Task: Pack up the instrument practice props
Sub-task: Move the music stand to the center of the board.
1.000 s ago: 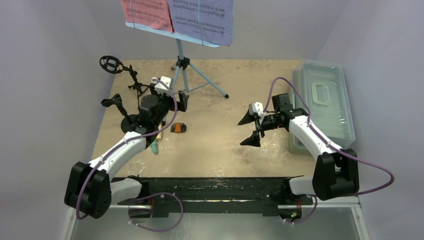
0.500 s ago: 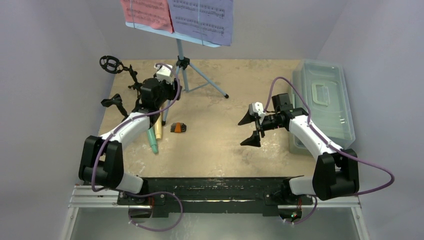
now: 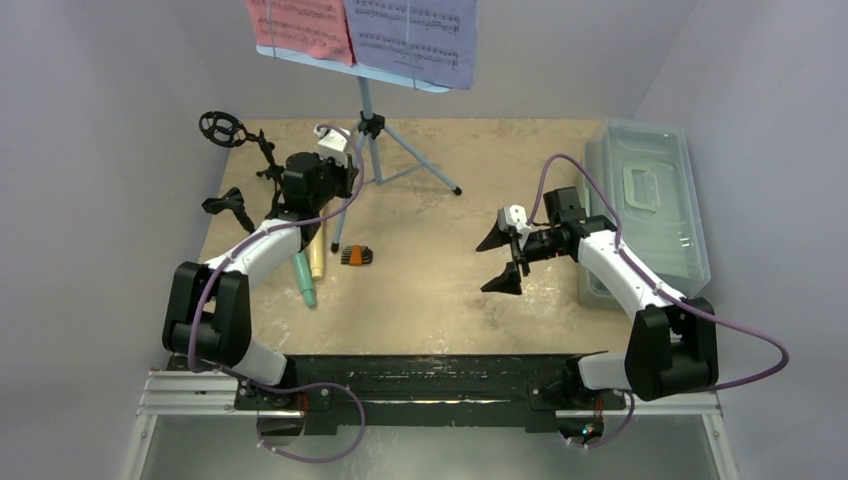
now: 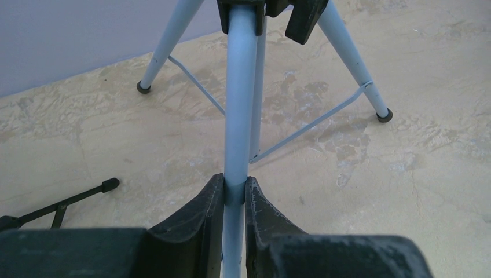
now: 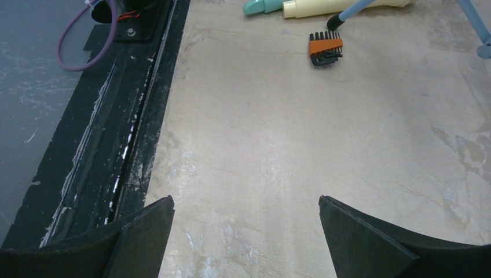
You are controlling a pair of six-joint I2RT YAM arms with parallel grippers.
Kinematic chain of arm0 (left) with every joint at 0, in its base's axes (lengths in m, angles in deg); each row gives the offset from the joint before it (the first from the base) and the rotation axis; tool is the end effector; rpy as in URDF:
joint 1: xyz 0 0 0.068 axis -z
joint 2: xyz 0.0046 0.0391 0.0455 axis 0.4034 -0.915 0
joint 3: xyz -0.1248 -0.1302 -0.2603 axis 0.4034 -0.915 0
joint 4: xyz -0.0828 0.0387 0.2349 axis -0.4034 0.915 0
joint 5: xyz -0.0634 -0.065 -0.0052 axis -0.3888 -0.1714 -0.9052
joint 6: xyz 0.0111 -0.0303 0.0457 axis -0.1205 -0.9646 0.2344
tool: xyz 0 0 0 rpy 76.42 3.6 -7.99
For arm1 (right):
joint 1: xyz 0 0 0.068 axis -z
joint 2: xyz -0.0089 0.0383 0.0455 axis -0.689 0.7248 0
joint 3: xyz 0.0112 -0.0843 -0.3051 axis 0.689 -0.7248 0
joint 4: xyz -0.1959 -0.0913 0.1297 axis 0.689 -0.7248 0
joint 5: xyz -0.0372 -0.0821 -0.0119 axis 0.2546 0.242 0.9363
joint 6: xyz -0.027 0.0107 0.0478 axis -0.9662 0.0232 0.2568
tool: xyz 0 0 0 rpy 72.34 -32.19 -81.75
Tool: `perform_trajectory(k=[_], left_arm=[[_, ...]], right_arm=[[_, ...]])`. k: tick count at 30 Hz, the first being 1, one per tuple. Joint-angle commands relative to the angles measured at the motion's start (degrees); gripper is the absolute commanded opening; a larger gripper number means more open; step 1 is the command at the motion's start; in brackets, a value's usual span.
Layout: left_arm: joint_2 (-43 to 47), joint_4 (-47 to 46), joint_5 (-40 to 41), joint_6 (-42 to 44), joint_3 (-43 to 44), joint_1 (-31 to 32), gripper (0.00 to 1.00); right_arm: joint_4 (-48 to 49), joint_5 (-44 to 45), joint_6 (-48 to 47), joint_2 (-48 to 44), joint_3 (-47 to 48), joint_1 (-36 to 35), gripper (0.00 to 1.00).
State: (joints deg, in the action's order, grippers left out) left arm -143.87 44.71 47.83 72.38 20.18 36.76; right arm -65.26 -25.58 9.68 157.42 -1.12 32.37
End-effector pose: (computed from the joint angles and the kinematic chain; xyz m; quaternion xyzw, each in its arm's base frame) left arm 0.3291 -0.0817 0.3155 0.1354 0.7729 -0.1285 0.6064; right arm 0.2139 0.0789 0.2892 -0.5767 0.5760 0.4205 0.3986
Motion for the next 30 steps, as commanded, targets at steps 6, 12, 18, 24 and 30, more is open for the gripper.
perform_trajectory(k=[6, 12, 18, 24, 30], left_arm=[[-0.12, -2.73, -4.18, -5.95, -0.16, 5.11, 0.0], [0.01, -3.2, -1.84, -8.32, -1.4, 8.38, 0.0], [0.54, -3.96, 1.06, -12.88, -3.29, 11.27, 0.0], [3.19, -4.11, 4.33, -17.1, -6.52, 14.32, 0.0], [4.66, -4.9, 7.43, -19.47, -9.69, 16.7, 0.0]], right_arm=[[-0.98, -1.25, -1.91, -0.35, 2.43, 0.12, 0.99], [-1.23, -1.25, -2.12, -0.35, 2.48, 0.17, 0.99], [-1.47, -1.17, -2.27, -0.44, 2.61, 0.19, 0.99], [-2.01, -1.08, -2.83, -0.61, 2.79, 0.24, 0.99], [-2.22, -0.99, -3.02, -0.58, 2.87, 0.29, 0.99]])
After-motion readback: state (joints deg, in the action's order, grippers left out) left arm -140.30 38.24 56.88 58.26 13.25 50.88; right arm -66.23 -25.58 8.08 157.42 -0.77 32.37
